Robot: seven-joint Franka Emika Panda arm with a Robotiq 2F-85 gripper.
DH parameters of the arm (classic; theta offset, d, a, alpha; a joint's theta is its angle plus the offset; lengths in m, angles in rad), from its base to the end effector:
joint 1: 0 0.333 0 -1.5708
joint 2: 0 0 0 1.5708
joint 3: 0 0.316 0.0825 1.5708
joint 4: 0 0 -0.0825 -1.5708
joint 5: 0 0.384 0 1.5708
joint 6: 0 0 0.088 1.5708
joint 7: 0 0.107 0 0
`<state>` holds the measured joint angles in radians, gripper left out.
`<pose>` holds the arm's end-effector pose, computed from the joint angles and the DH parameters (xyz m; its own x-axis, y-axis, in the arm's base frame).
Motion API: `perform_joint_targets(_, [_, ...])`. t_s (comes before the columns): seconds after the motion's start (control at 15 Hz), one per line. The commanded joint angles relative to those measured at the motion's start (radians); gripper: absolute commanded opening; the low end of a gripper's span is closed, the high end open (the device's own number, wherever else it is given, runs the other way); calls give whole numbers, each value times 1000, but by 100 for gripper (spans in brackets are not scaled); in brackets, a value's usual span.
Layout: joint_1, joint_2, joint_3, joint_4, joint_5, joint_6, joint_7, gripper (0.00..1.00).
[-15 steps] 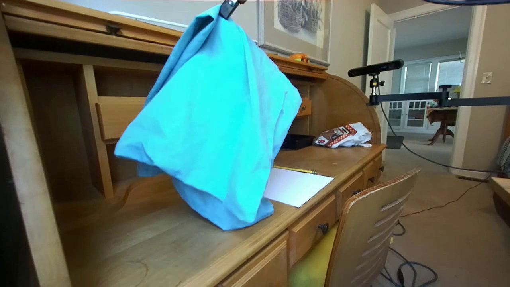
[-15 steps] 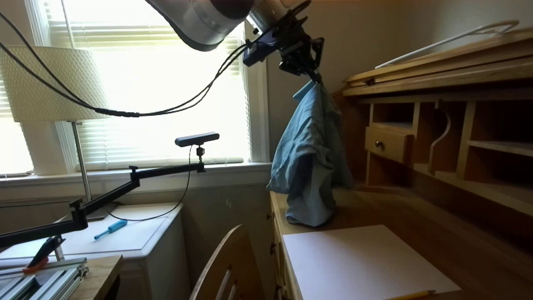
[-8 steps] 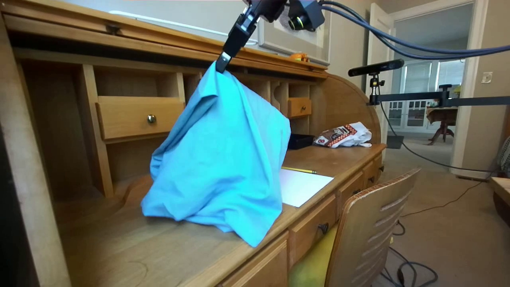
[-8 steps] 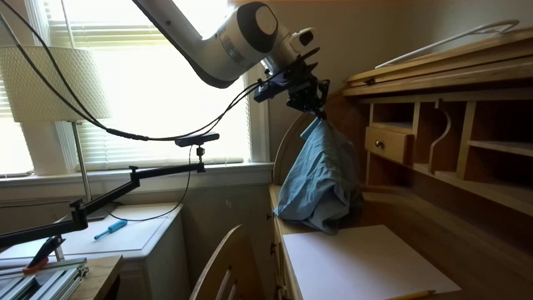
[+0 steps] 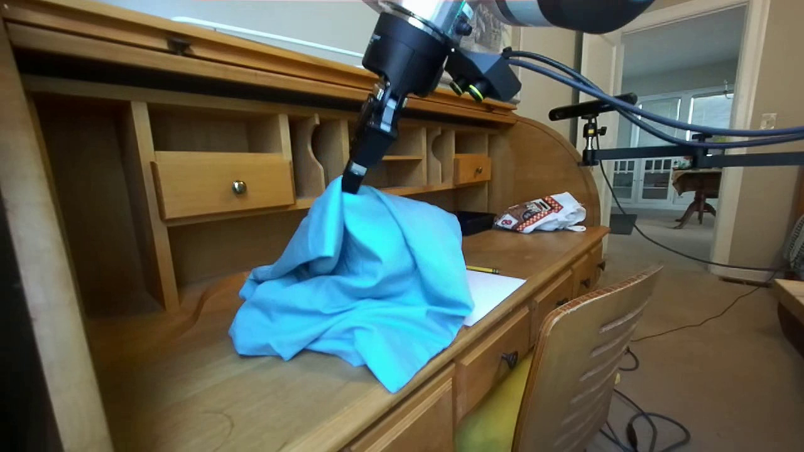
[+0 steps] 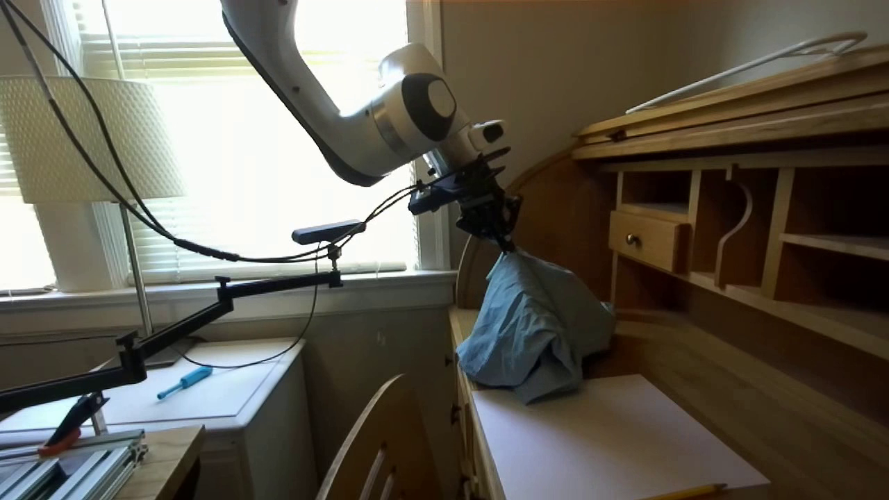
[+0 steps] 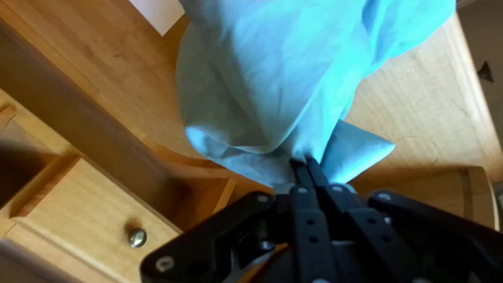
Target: Put the blue cloth on the table
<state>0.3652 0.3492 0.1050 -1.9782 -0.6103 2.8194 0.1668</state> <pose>0.5629 0.3131 0.3410 0.5592 0.7102 0.4278 0.6404 -0.6977 0.3212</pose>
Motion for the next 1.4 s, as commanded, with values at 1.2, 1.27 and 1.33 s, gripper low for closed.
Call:
perform_joint_targets(1.2, [-12, -144, 67, -22, 180, -363, -179, 100])
perform_joint_targets(1.27, [-19, -181, 68, -48, 179, -391, -178, 100])
perform_joint_targets(1.33, [-28, -215, 70, -70, 182, -423, -181, 100])
